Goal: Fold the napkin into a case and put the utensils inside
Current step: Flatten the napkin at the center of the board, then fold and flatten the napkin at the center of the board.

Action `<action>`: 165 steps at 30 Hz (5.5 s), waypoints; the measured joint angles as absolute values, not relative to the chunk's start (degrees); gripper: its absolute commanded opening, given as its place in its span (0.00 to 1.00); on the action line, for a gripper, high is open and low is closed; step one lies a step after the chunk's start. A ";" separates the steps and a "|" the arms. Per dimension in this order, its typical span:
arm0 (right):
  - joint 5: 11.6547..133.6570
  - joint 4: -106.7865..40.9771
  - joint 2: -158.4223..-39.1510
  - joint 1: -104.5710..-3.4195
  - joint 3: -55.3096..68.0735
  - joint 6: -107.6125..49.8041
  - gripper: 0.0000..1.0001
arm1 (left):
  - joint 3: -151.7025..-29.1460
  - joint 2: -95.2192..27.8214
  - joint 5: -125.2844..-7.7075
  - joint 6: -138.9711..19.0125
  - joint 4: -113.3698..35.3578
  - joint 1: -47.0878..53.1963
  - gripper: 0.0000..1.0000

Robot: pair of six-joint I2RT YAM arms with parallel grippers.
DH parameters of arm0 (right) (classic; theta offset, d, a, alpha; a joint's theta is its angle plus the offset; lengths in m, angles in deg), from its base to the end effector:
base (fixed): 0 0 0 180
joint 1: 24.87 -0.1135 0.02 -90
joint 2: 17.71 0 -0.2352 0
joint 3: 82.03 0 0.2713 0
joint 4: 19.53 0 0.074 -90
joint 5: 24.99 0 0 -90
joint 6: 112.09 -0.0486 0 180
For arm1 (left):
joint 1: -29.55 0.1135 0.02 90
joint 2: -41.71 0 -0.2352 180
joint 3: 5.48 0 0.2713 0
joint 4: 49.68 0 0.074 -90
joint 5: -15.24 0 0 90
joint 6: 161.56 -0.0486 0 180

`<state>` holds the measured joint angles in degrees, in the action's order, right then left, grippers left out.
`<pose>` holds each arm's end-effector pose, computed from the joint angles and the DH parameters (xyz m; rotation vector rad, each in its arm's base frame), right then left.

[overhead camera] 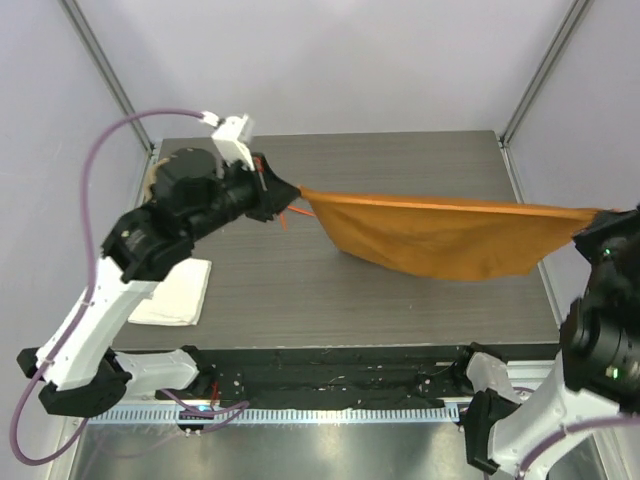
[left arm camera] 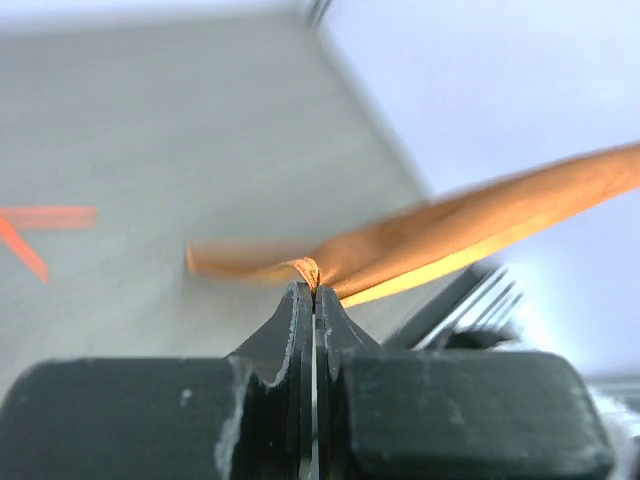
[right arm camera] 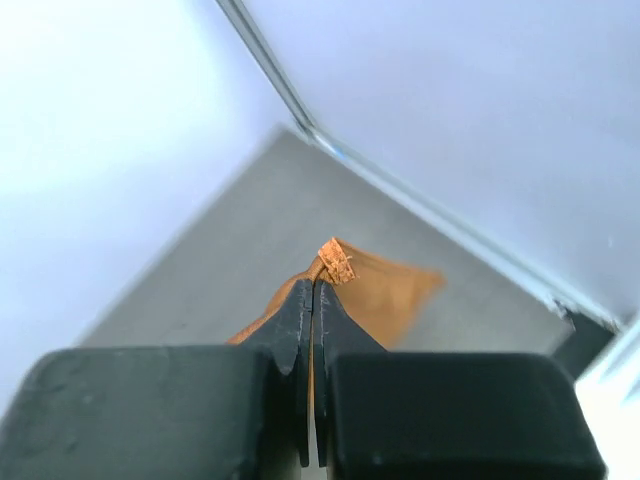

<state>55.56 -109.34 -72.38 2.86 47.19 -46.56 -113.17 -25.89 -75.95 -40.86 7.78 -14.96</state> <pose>0.0617 -0.0415 0.5348 0.9108 1.5961 -0.1914 0.1825 -0.1780 0.4691 0.2220 1.9583 -0.8677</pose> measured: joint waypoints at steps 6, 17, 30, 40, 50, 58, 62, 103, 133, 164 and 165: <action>55.89 -108.89 -70.15 2.11 57.97 -46.19 0.01 | -129.93 -27.20 -75.27 -42.52 6.47 -14.96 0.00; 52.98 -103.62 -88.47 -1.62 47.21 -49.71 0.01 | -143.09 -50.19 -76.63 -42.94 2.25 -11.83 0.00; 57.31 -87.36 -136.31 -4.90 49.59 -51.04 0.01 | -153.08 -93.53 -69.96 -37.98 -10.77 1.50 0.00; 60.48 -81.15 -150.21 -5.67 56.92 -49.62 0.01 | -158.50 -106.32 -67.21 -32.42 -25.15 4.04 0.00; 62.14 -78.29 -146.52 -5.51 47.69 -50.62 0.01 | -156.45 -106.65 -65.09 -29.60 -28.15 5.28 0.00; 66.60 -79.27 -132.29 -5.54 25.77 -55.02 0.01 | -145.65 -101.49 -60.95 -31.86 -23.03 8.54 0.00; 68.70 -79.38 -125.73 -5.78 20.04 -56.00 0.01 | -142.81 -98.30 -59.38 -34.17 -18.20 9.94 0.00; 68.13 -79.14 -115.42 -3.11 -2.29 -54.16 0.01 | -128.16 -87.28 -57.85 -36.03 2.91 8.93 0.00; 67.21 -87.64 -104.34 -3.26 -6.53 -55.63 0.01 | -130.06 -84.99 -59.82 -37.67 11.74 8.52 0.00; 66.42 -84.21 -109.25 -3.26 -11.76 -55.19 0.01 | -129.71 -88.37 -63.03 -40.12 16.13 6.79 0.00; 66.42 -84.14 -109.25 -3.26 -11.47 -55.19 0.01 | -129.71 -88.57 -63.25 -40.31 16.24 6.75 0.00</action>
<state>66.42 -84.14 -109.25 -3.26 -11.47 -55.19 -129.71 -88.57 -63.25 -40.31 16.24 6.75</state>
